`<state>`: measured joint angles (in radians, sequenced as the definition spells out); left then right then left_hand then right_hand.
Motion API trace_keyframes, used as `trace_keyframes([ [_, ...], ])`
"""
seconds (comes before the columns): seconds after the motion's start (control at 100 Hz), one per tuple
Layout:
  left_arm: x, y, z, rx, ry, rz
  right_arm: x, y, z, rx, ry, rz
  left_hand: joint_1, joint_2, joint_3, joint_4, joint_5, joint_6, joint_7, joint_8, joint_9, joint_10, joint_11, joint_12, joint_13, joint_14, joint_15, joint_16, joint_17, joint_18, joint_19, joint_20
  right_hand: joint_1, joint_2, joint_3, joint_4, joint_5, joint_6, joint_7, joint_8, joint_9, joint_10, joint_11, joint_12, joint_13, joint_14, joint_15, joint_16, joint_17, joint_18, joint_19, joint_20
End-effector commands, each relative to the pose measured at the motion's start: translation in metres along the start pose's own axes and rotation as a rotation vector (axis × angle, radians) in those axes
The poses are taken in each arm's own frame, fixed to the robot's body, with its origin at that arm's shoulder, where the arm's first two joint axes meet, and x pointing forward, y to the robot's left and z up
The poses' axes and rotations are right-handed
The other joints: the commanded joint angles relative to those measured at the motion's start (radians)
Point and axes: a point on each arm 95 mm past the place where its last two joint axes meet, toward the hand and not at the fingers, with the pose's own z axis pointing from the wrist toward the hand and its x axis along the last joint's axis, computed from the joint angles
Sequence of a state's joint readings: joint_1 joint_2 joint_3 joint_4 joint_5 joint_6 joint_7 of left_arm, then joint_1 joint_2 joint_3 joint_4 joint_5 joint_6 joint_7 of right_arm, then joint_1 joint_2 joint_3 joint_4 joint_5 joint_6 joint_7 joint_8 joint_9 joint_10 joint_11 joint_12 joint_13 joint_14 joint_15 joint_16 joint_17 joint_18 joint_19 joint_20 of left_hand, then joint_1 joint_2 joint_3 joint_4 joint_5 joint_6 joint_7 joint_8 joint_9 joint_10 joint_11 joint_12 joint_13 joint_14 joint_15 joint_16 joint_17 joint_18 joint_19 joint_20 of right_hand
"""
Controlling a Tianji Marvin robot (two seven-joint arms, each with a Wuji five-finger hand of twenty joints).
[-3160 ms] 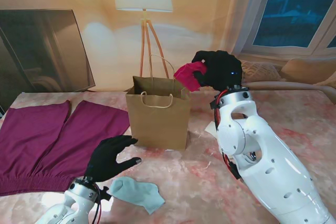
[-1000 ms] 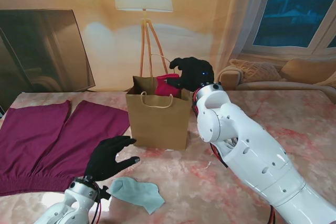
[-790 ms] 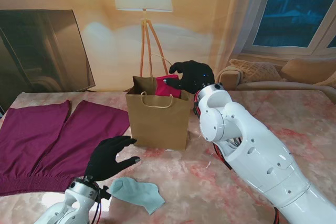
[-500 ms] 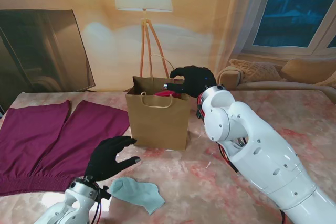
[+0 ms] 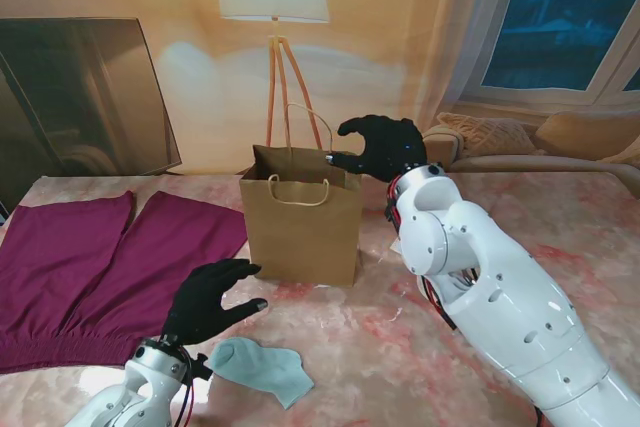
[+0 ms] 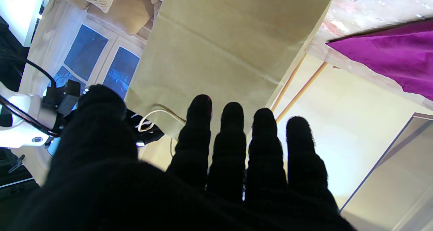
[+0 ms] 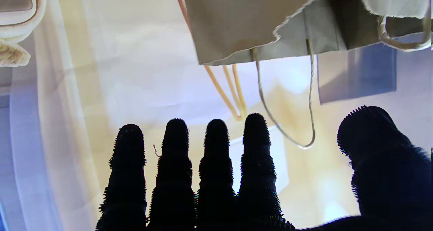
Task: Fold the socks and the shorts into the kraft paper bag
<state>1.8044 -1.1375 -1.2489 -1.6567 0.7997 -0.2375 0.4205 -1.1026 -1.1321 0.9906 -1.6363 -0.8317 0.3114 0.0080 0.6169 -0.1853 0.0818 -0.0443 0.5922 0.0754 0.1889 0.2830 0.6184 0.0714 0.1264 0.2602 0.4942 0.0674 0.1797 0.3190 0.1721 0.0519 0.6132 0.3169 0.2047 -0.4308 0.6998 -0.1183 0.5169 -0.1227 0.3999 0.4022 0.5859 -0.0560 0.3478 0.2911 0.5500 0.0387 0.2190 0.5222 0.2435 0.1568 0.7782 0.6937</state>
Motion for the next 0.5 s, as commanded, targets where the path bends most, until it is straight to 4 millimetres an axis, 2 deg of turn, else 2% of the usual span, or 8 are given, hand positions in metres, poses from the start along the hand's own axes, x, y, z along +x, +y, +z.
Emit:
trace_keyframes([
  [0.0,0.001,0.000,-0.001,0.004,-0.002,-0.008,-0.004,-0.001,-0.008,-0.009,0.002,-0.003,-0.013,0.029,0.005,0.061,-0.019,-0.017,-0.005,0.000,-0.043,0.013,-0.015,0.005,-0.021,-0.009,-0.012,-0.001,-0.011,-0.014,-0.010,-0.003,-0.026,-0.008,0.033,0.013,-0.007,0.014,-0.007,0.014,0.021,-0.003,0.018,-0.010,0.032,-0.020,0.005,-0.024,0.013,-0.024,-0.032,-0.021],
  [0.09,0.001,0.000,-0.001,0.006,-0.003,-0.006,-0.015,0.004,-0.016,-0.041,-0.002,-0.008,-0.013,0.028,0.005,0.061,-0.018,-0.016,-0.005,0.000,-0.042,0.013,-0.015,0.005,-0.021,-0.007,-0.012,-0.001,-0.011,-0.014,-0.010,-0.003,0.015,0.014,0.063,0.020,0.012,0.014,0.003,0.013,0.061,-0.004,0.025,-0.017,0.081,-0.028,0.003,-0.042,0.062,-0.051,-0.026,-0.059],
  [0.15,0.000,0.000,-0.002,0.007,-0.002,-0.004,-0.024,0.007,-0.022,-0.054,-0.007,-0.013,-0.013,0.029,0.004,0.061,-0.019,-0.017,-0.005,0.000,-0.043,0.013,-0.015,0.005,-0.021,-0.008,-0.012,-0.001,-0.011,-0.015,-0.010,-0.003,0.065,0.035,0.114,0.029,0.033,0.009,0.017,0.014,0.092,-0.003,0.031,-0.021,0.115,-0.032,0.003,-0.057,0.098,-0.064,-0.012,-0.086],
  [0.31,0.001,-0.001,-0.002,0.006,0.002,0.001,-0.047,0.005,-0.042,-0.059,-0.013,-0.036,-0.012,0.029,0.004,0.061,-0.018,-0.015,-0.005,0.000,-0.042,0.013,-0.015,0.005,-0.022,-0.007,-0.013,-0.001,-0.011,-0.014,-0.010,-0.003,0.116,0.056,0.254,0.037,0.068,-0.002,0.048,0.010,0.149,0.004,0.036,-0.042,0.178,-0.025,0.009,-0.088,0.169,-0.094,0.025,-0.161],
  [0.4,0.001,-0.001,-0.001,0.009,0.003,0.002,-0.058,-0.002,-0.053,-0.046,-0.014,-0.061,-0.013,0.031,0.004,0.061,-0.019,-0.016,-0.005,0.000,-0.043,0.014,-0.015,0.005,-0.021,-0.007,-0.012,-0.001,-0.011,-0.014,-0.010,-0.003,0.113,0.064,0.262,0.034,0.100,-0.002,0.068,0.015,0.183,0.013,0.055,-0.037,0.223,-0.005,0.032,-0.082,0.216,-0.096,0.043,-0.179],
  [0.41,0.001,-0.001,-0.001,0.009,0.003,0.002,-0.059,-0.003,-0.054,-0.043,-0.014,-0.063,-0.013,0.032,0.004,0.061,-0.018,-0.015,-0.005,0.000,-0.043,0.014,-0.015,0.005,-0.021,-0.007,-0.012,-0.001,-0.011,-0.014,-0.010,-0.003,0.113,0.064,0.262,0.034,0.103,-0.004,0.078,0.016,0.187,0.015,0.061,-0.036,0.228,-0.003,0.038,-0.079,0.219,-0.094,0.069,-0.222],
  [0.43,0.001,-0.001,-0.001,0.010,0.003,0.002,-0.061,-0.006,-0.056,-0.039,-0.014,-0.066,-0.013,0.032,0.004,0.061,-0.018,-0.017,-0.005,0.000,-0.042,0.013,-0.015,0.005,-0.021,-0.009,-0.012,-0.001,-0.011,-0.015,-0.010,-0.003,0.115,0.065,0.264,0.034,0.109,-0.007,0.087,0.017,0.196,0.016,0.068,-0.035,0.238,0.002,0.045,-0.075,0.228,-0.094,0.092,-0.255],
  [0.49,0.001,-0.001,-0.001,0.011,0.003,0.001,-0.068,-0.014,-0.064,-0.021,-0.014,-0.076,-0.013,0.034,0.004,0.061,-0.018,-0.017,-0.005,0.000,-0.042,0.013,-0.015,0.005,-0.020,-0.010,-0.012,-0.001,-0.010,-0.015,-0.009,-0.002,0.117,0.069,0.265,0.034,0.149,-0.016,0.109,0.025,0.238,0.021,0.091,-0.027,0.279,0.012,0.069,-0.065,0.259,-0.091,0.115,-0.263],
])
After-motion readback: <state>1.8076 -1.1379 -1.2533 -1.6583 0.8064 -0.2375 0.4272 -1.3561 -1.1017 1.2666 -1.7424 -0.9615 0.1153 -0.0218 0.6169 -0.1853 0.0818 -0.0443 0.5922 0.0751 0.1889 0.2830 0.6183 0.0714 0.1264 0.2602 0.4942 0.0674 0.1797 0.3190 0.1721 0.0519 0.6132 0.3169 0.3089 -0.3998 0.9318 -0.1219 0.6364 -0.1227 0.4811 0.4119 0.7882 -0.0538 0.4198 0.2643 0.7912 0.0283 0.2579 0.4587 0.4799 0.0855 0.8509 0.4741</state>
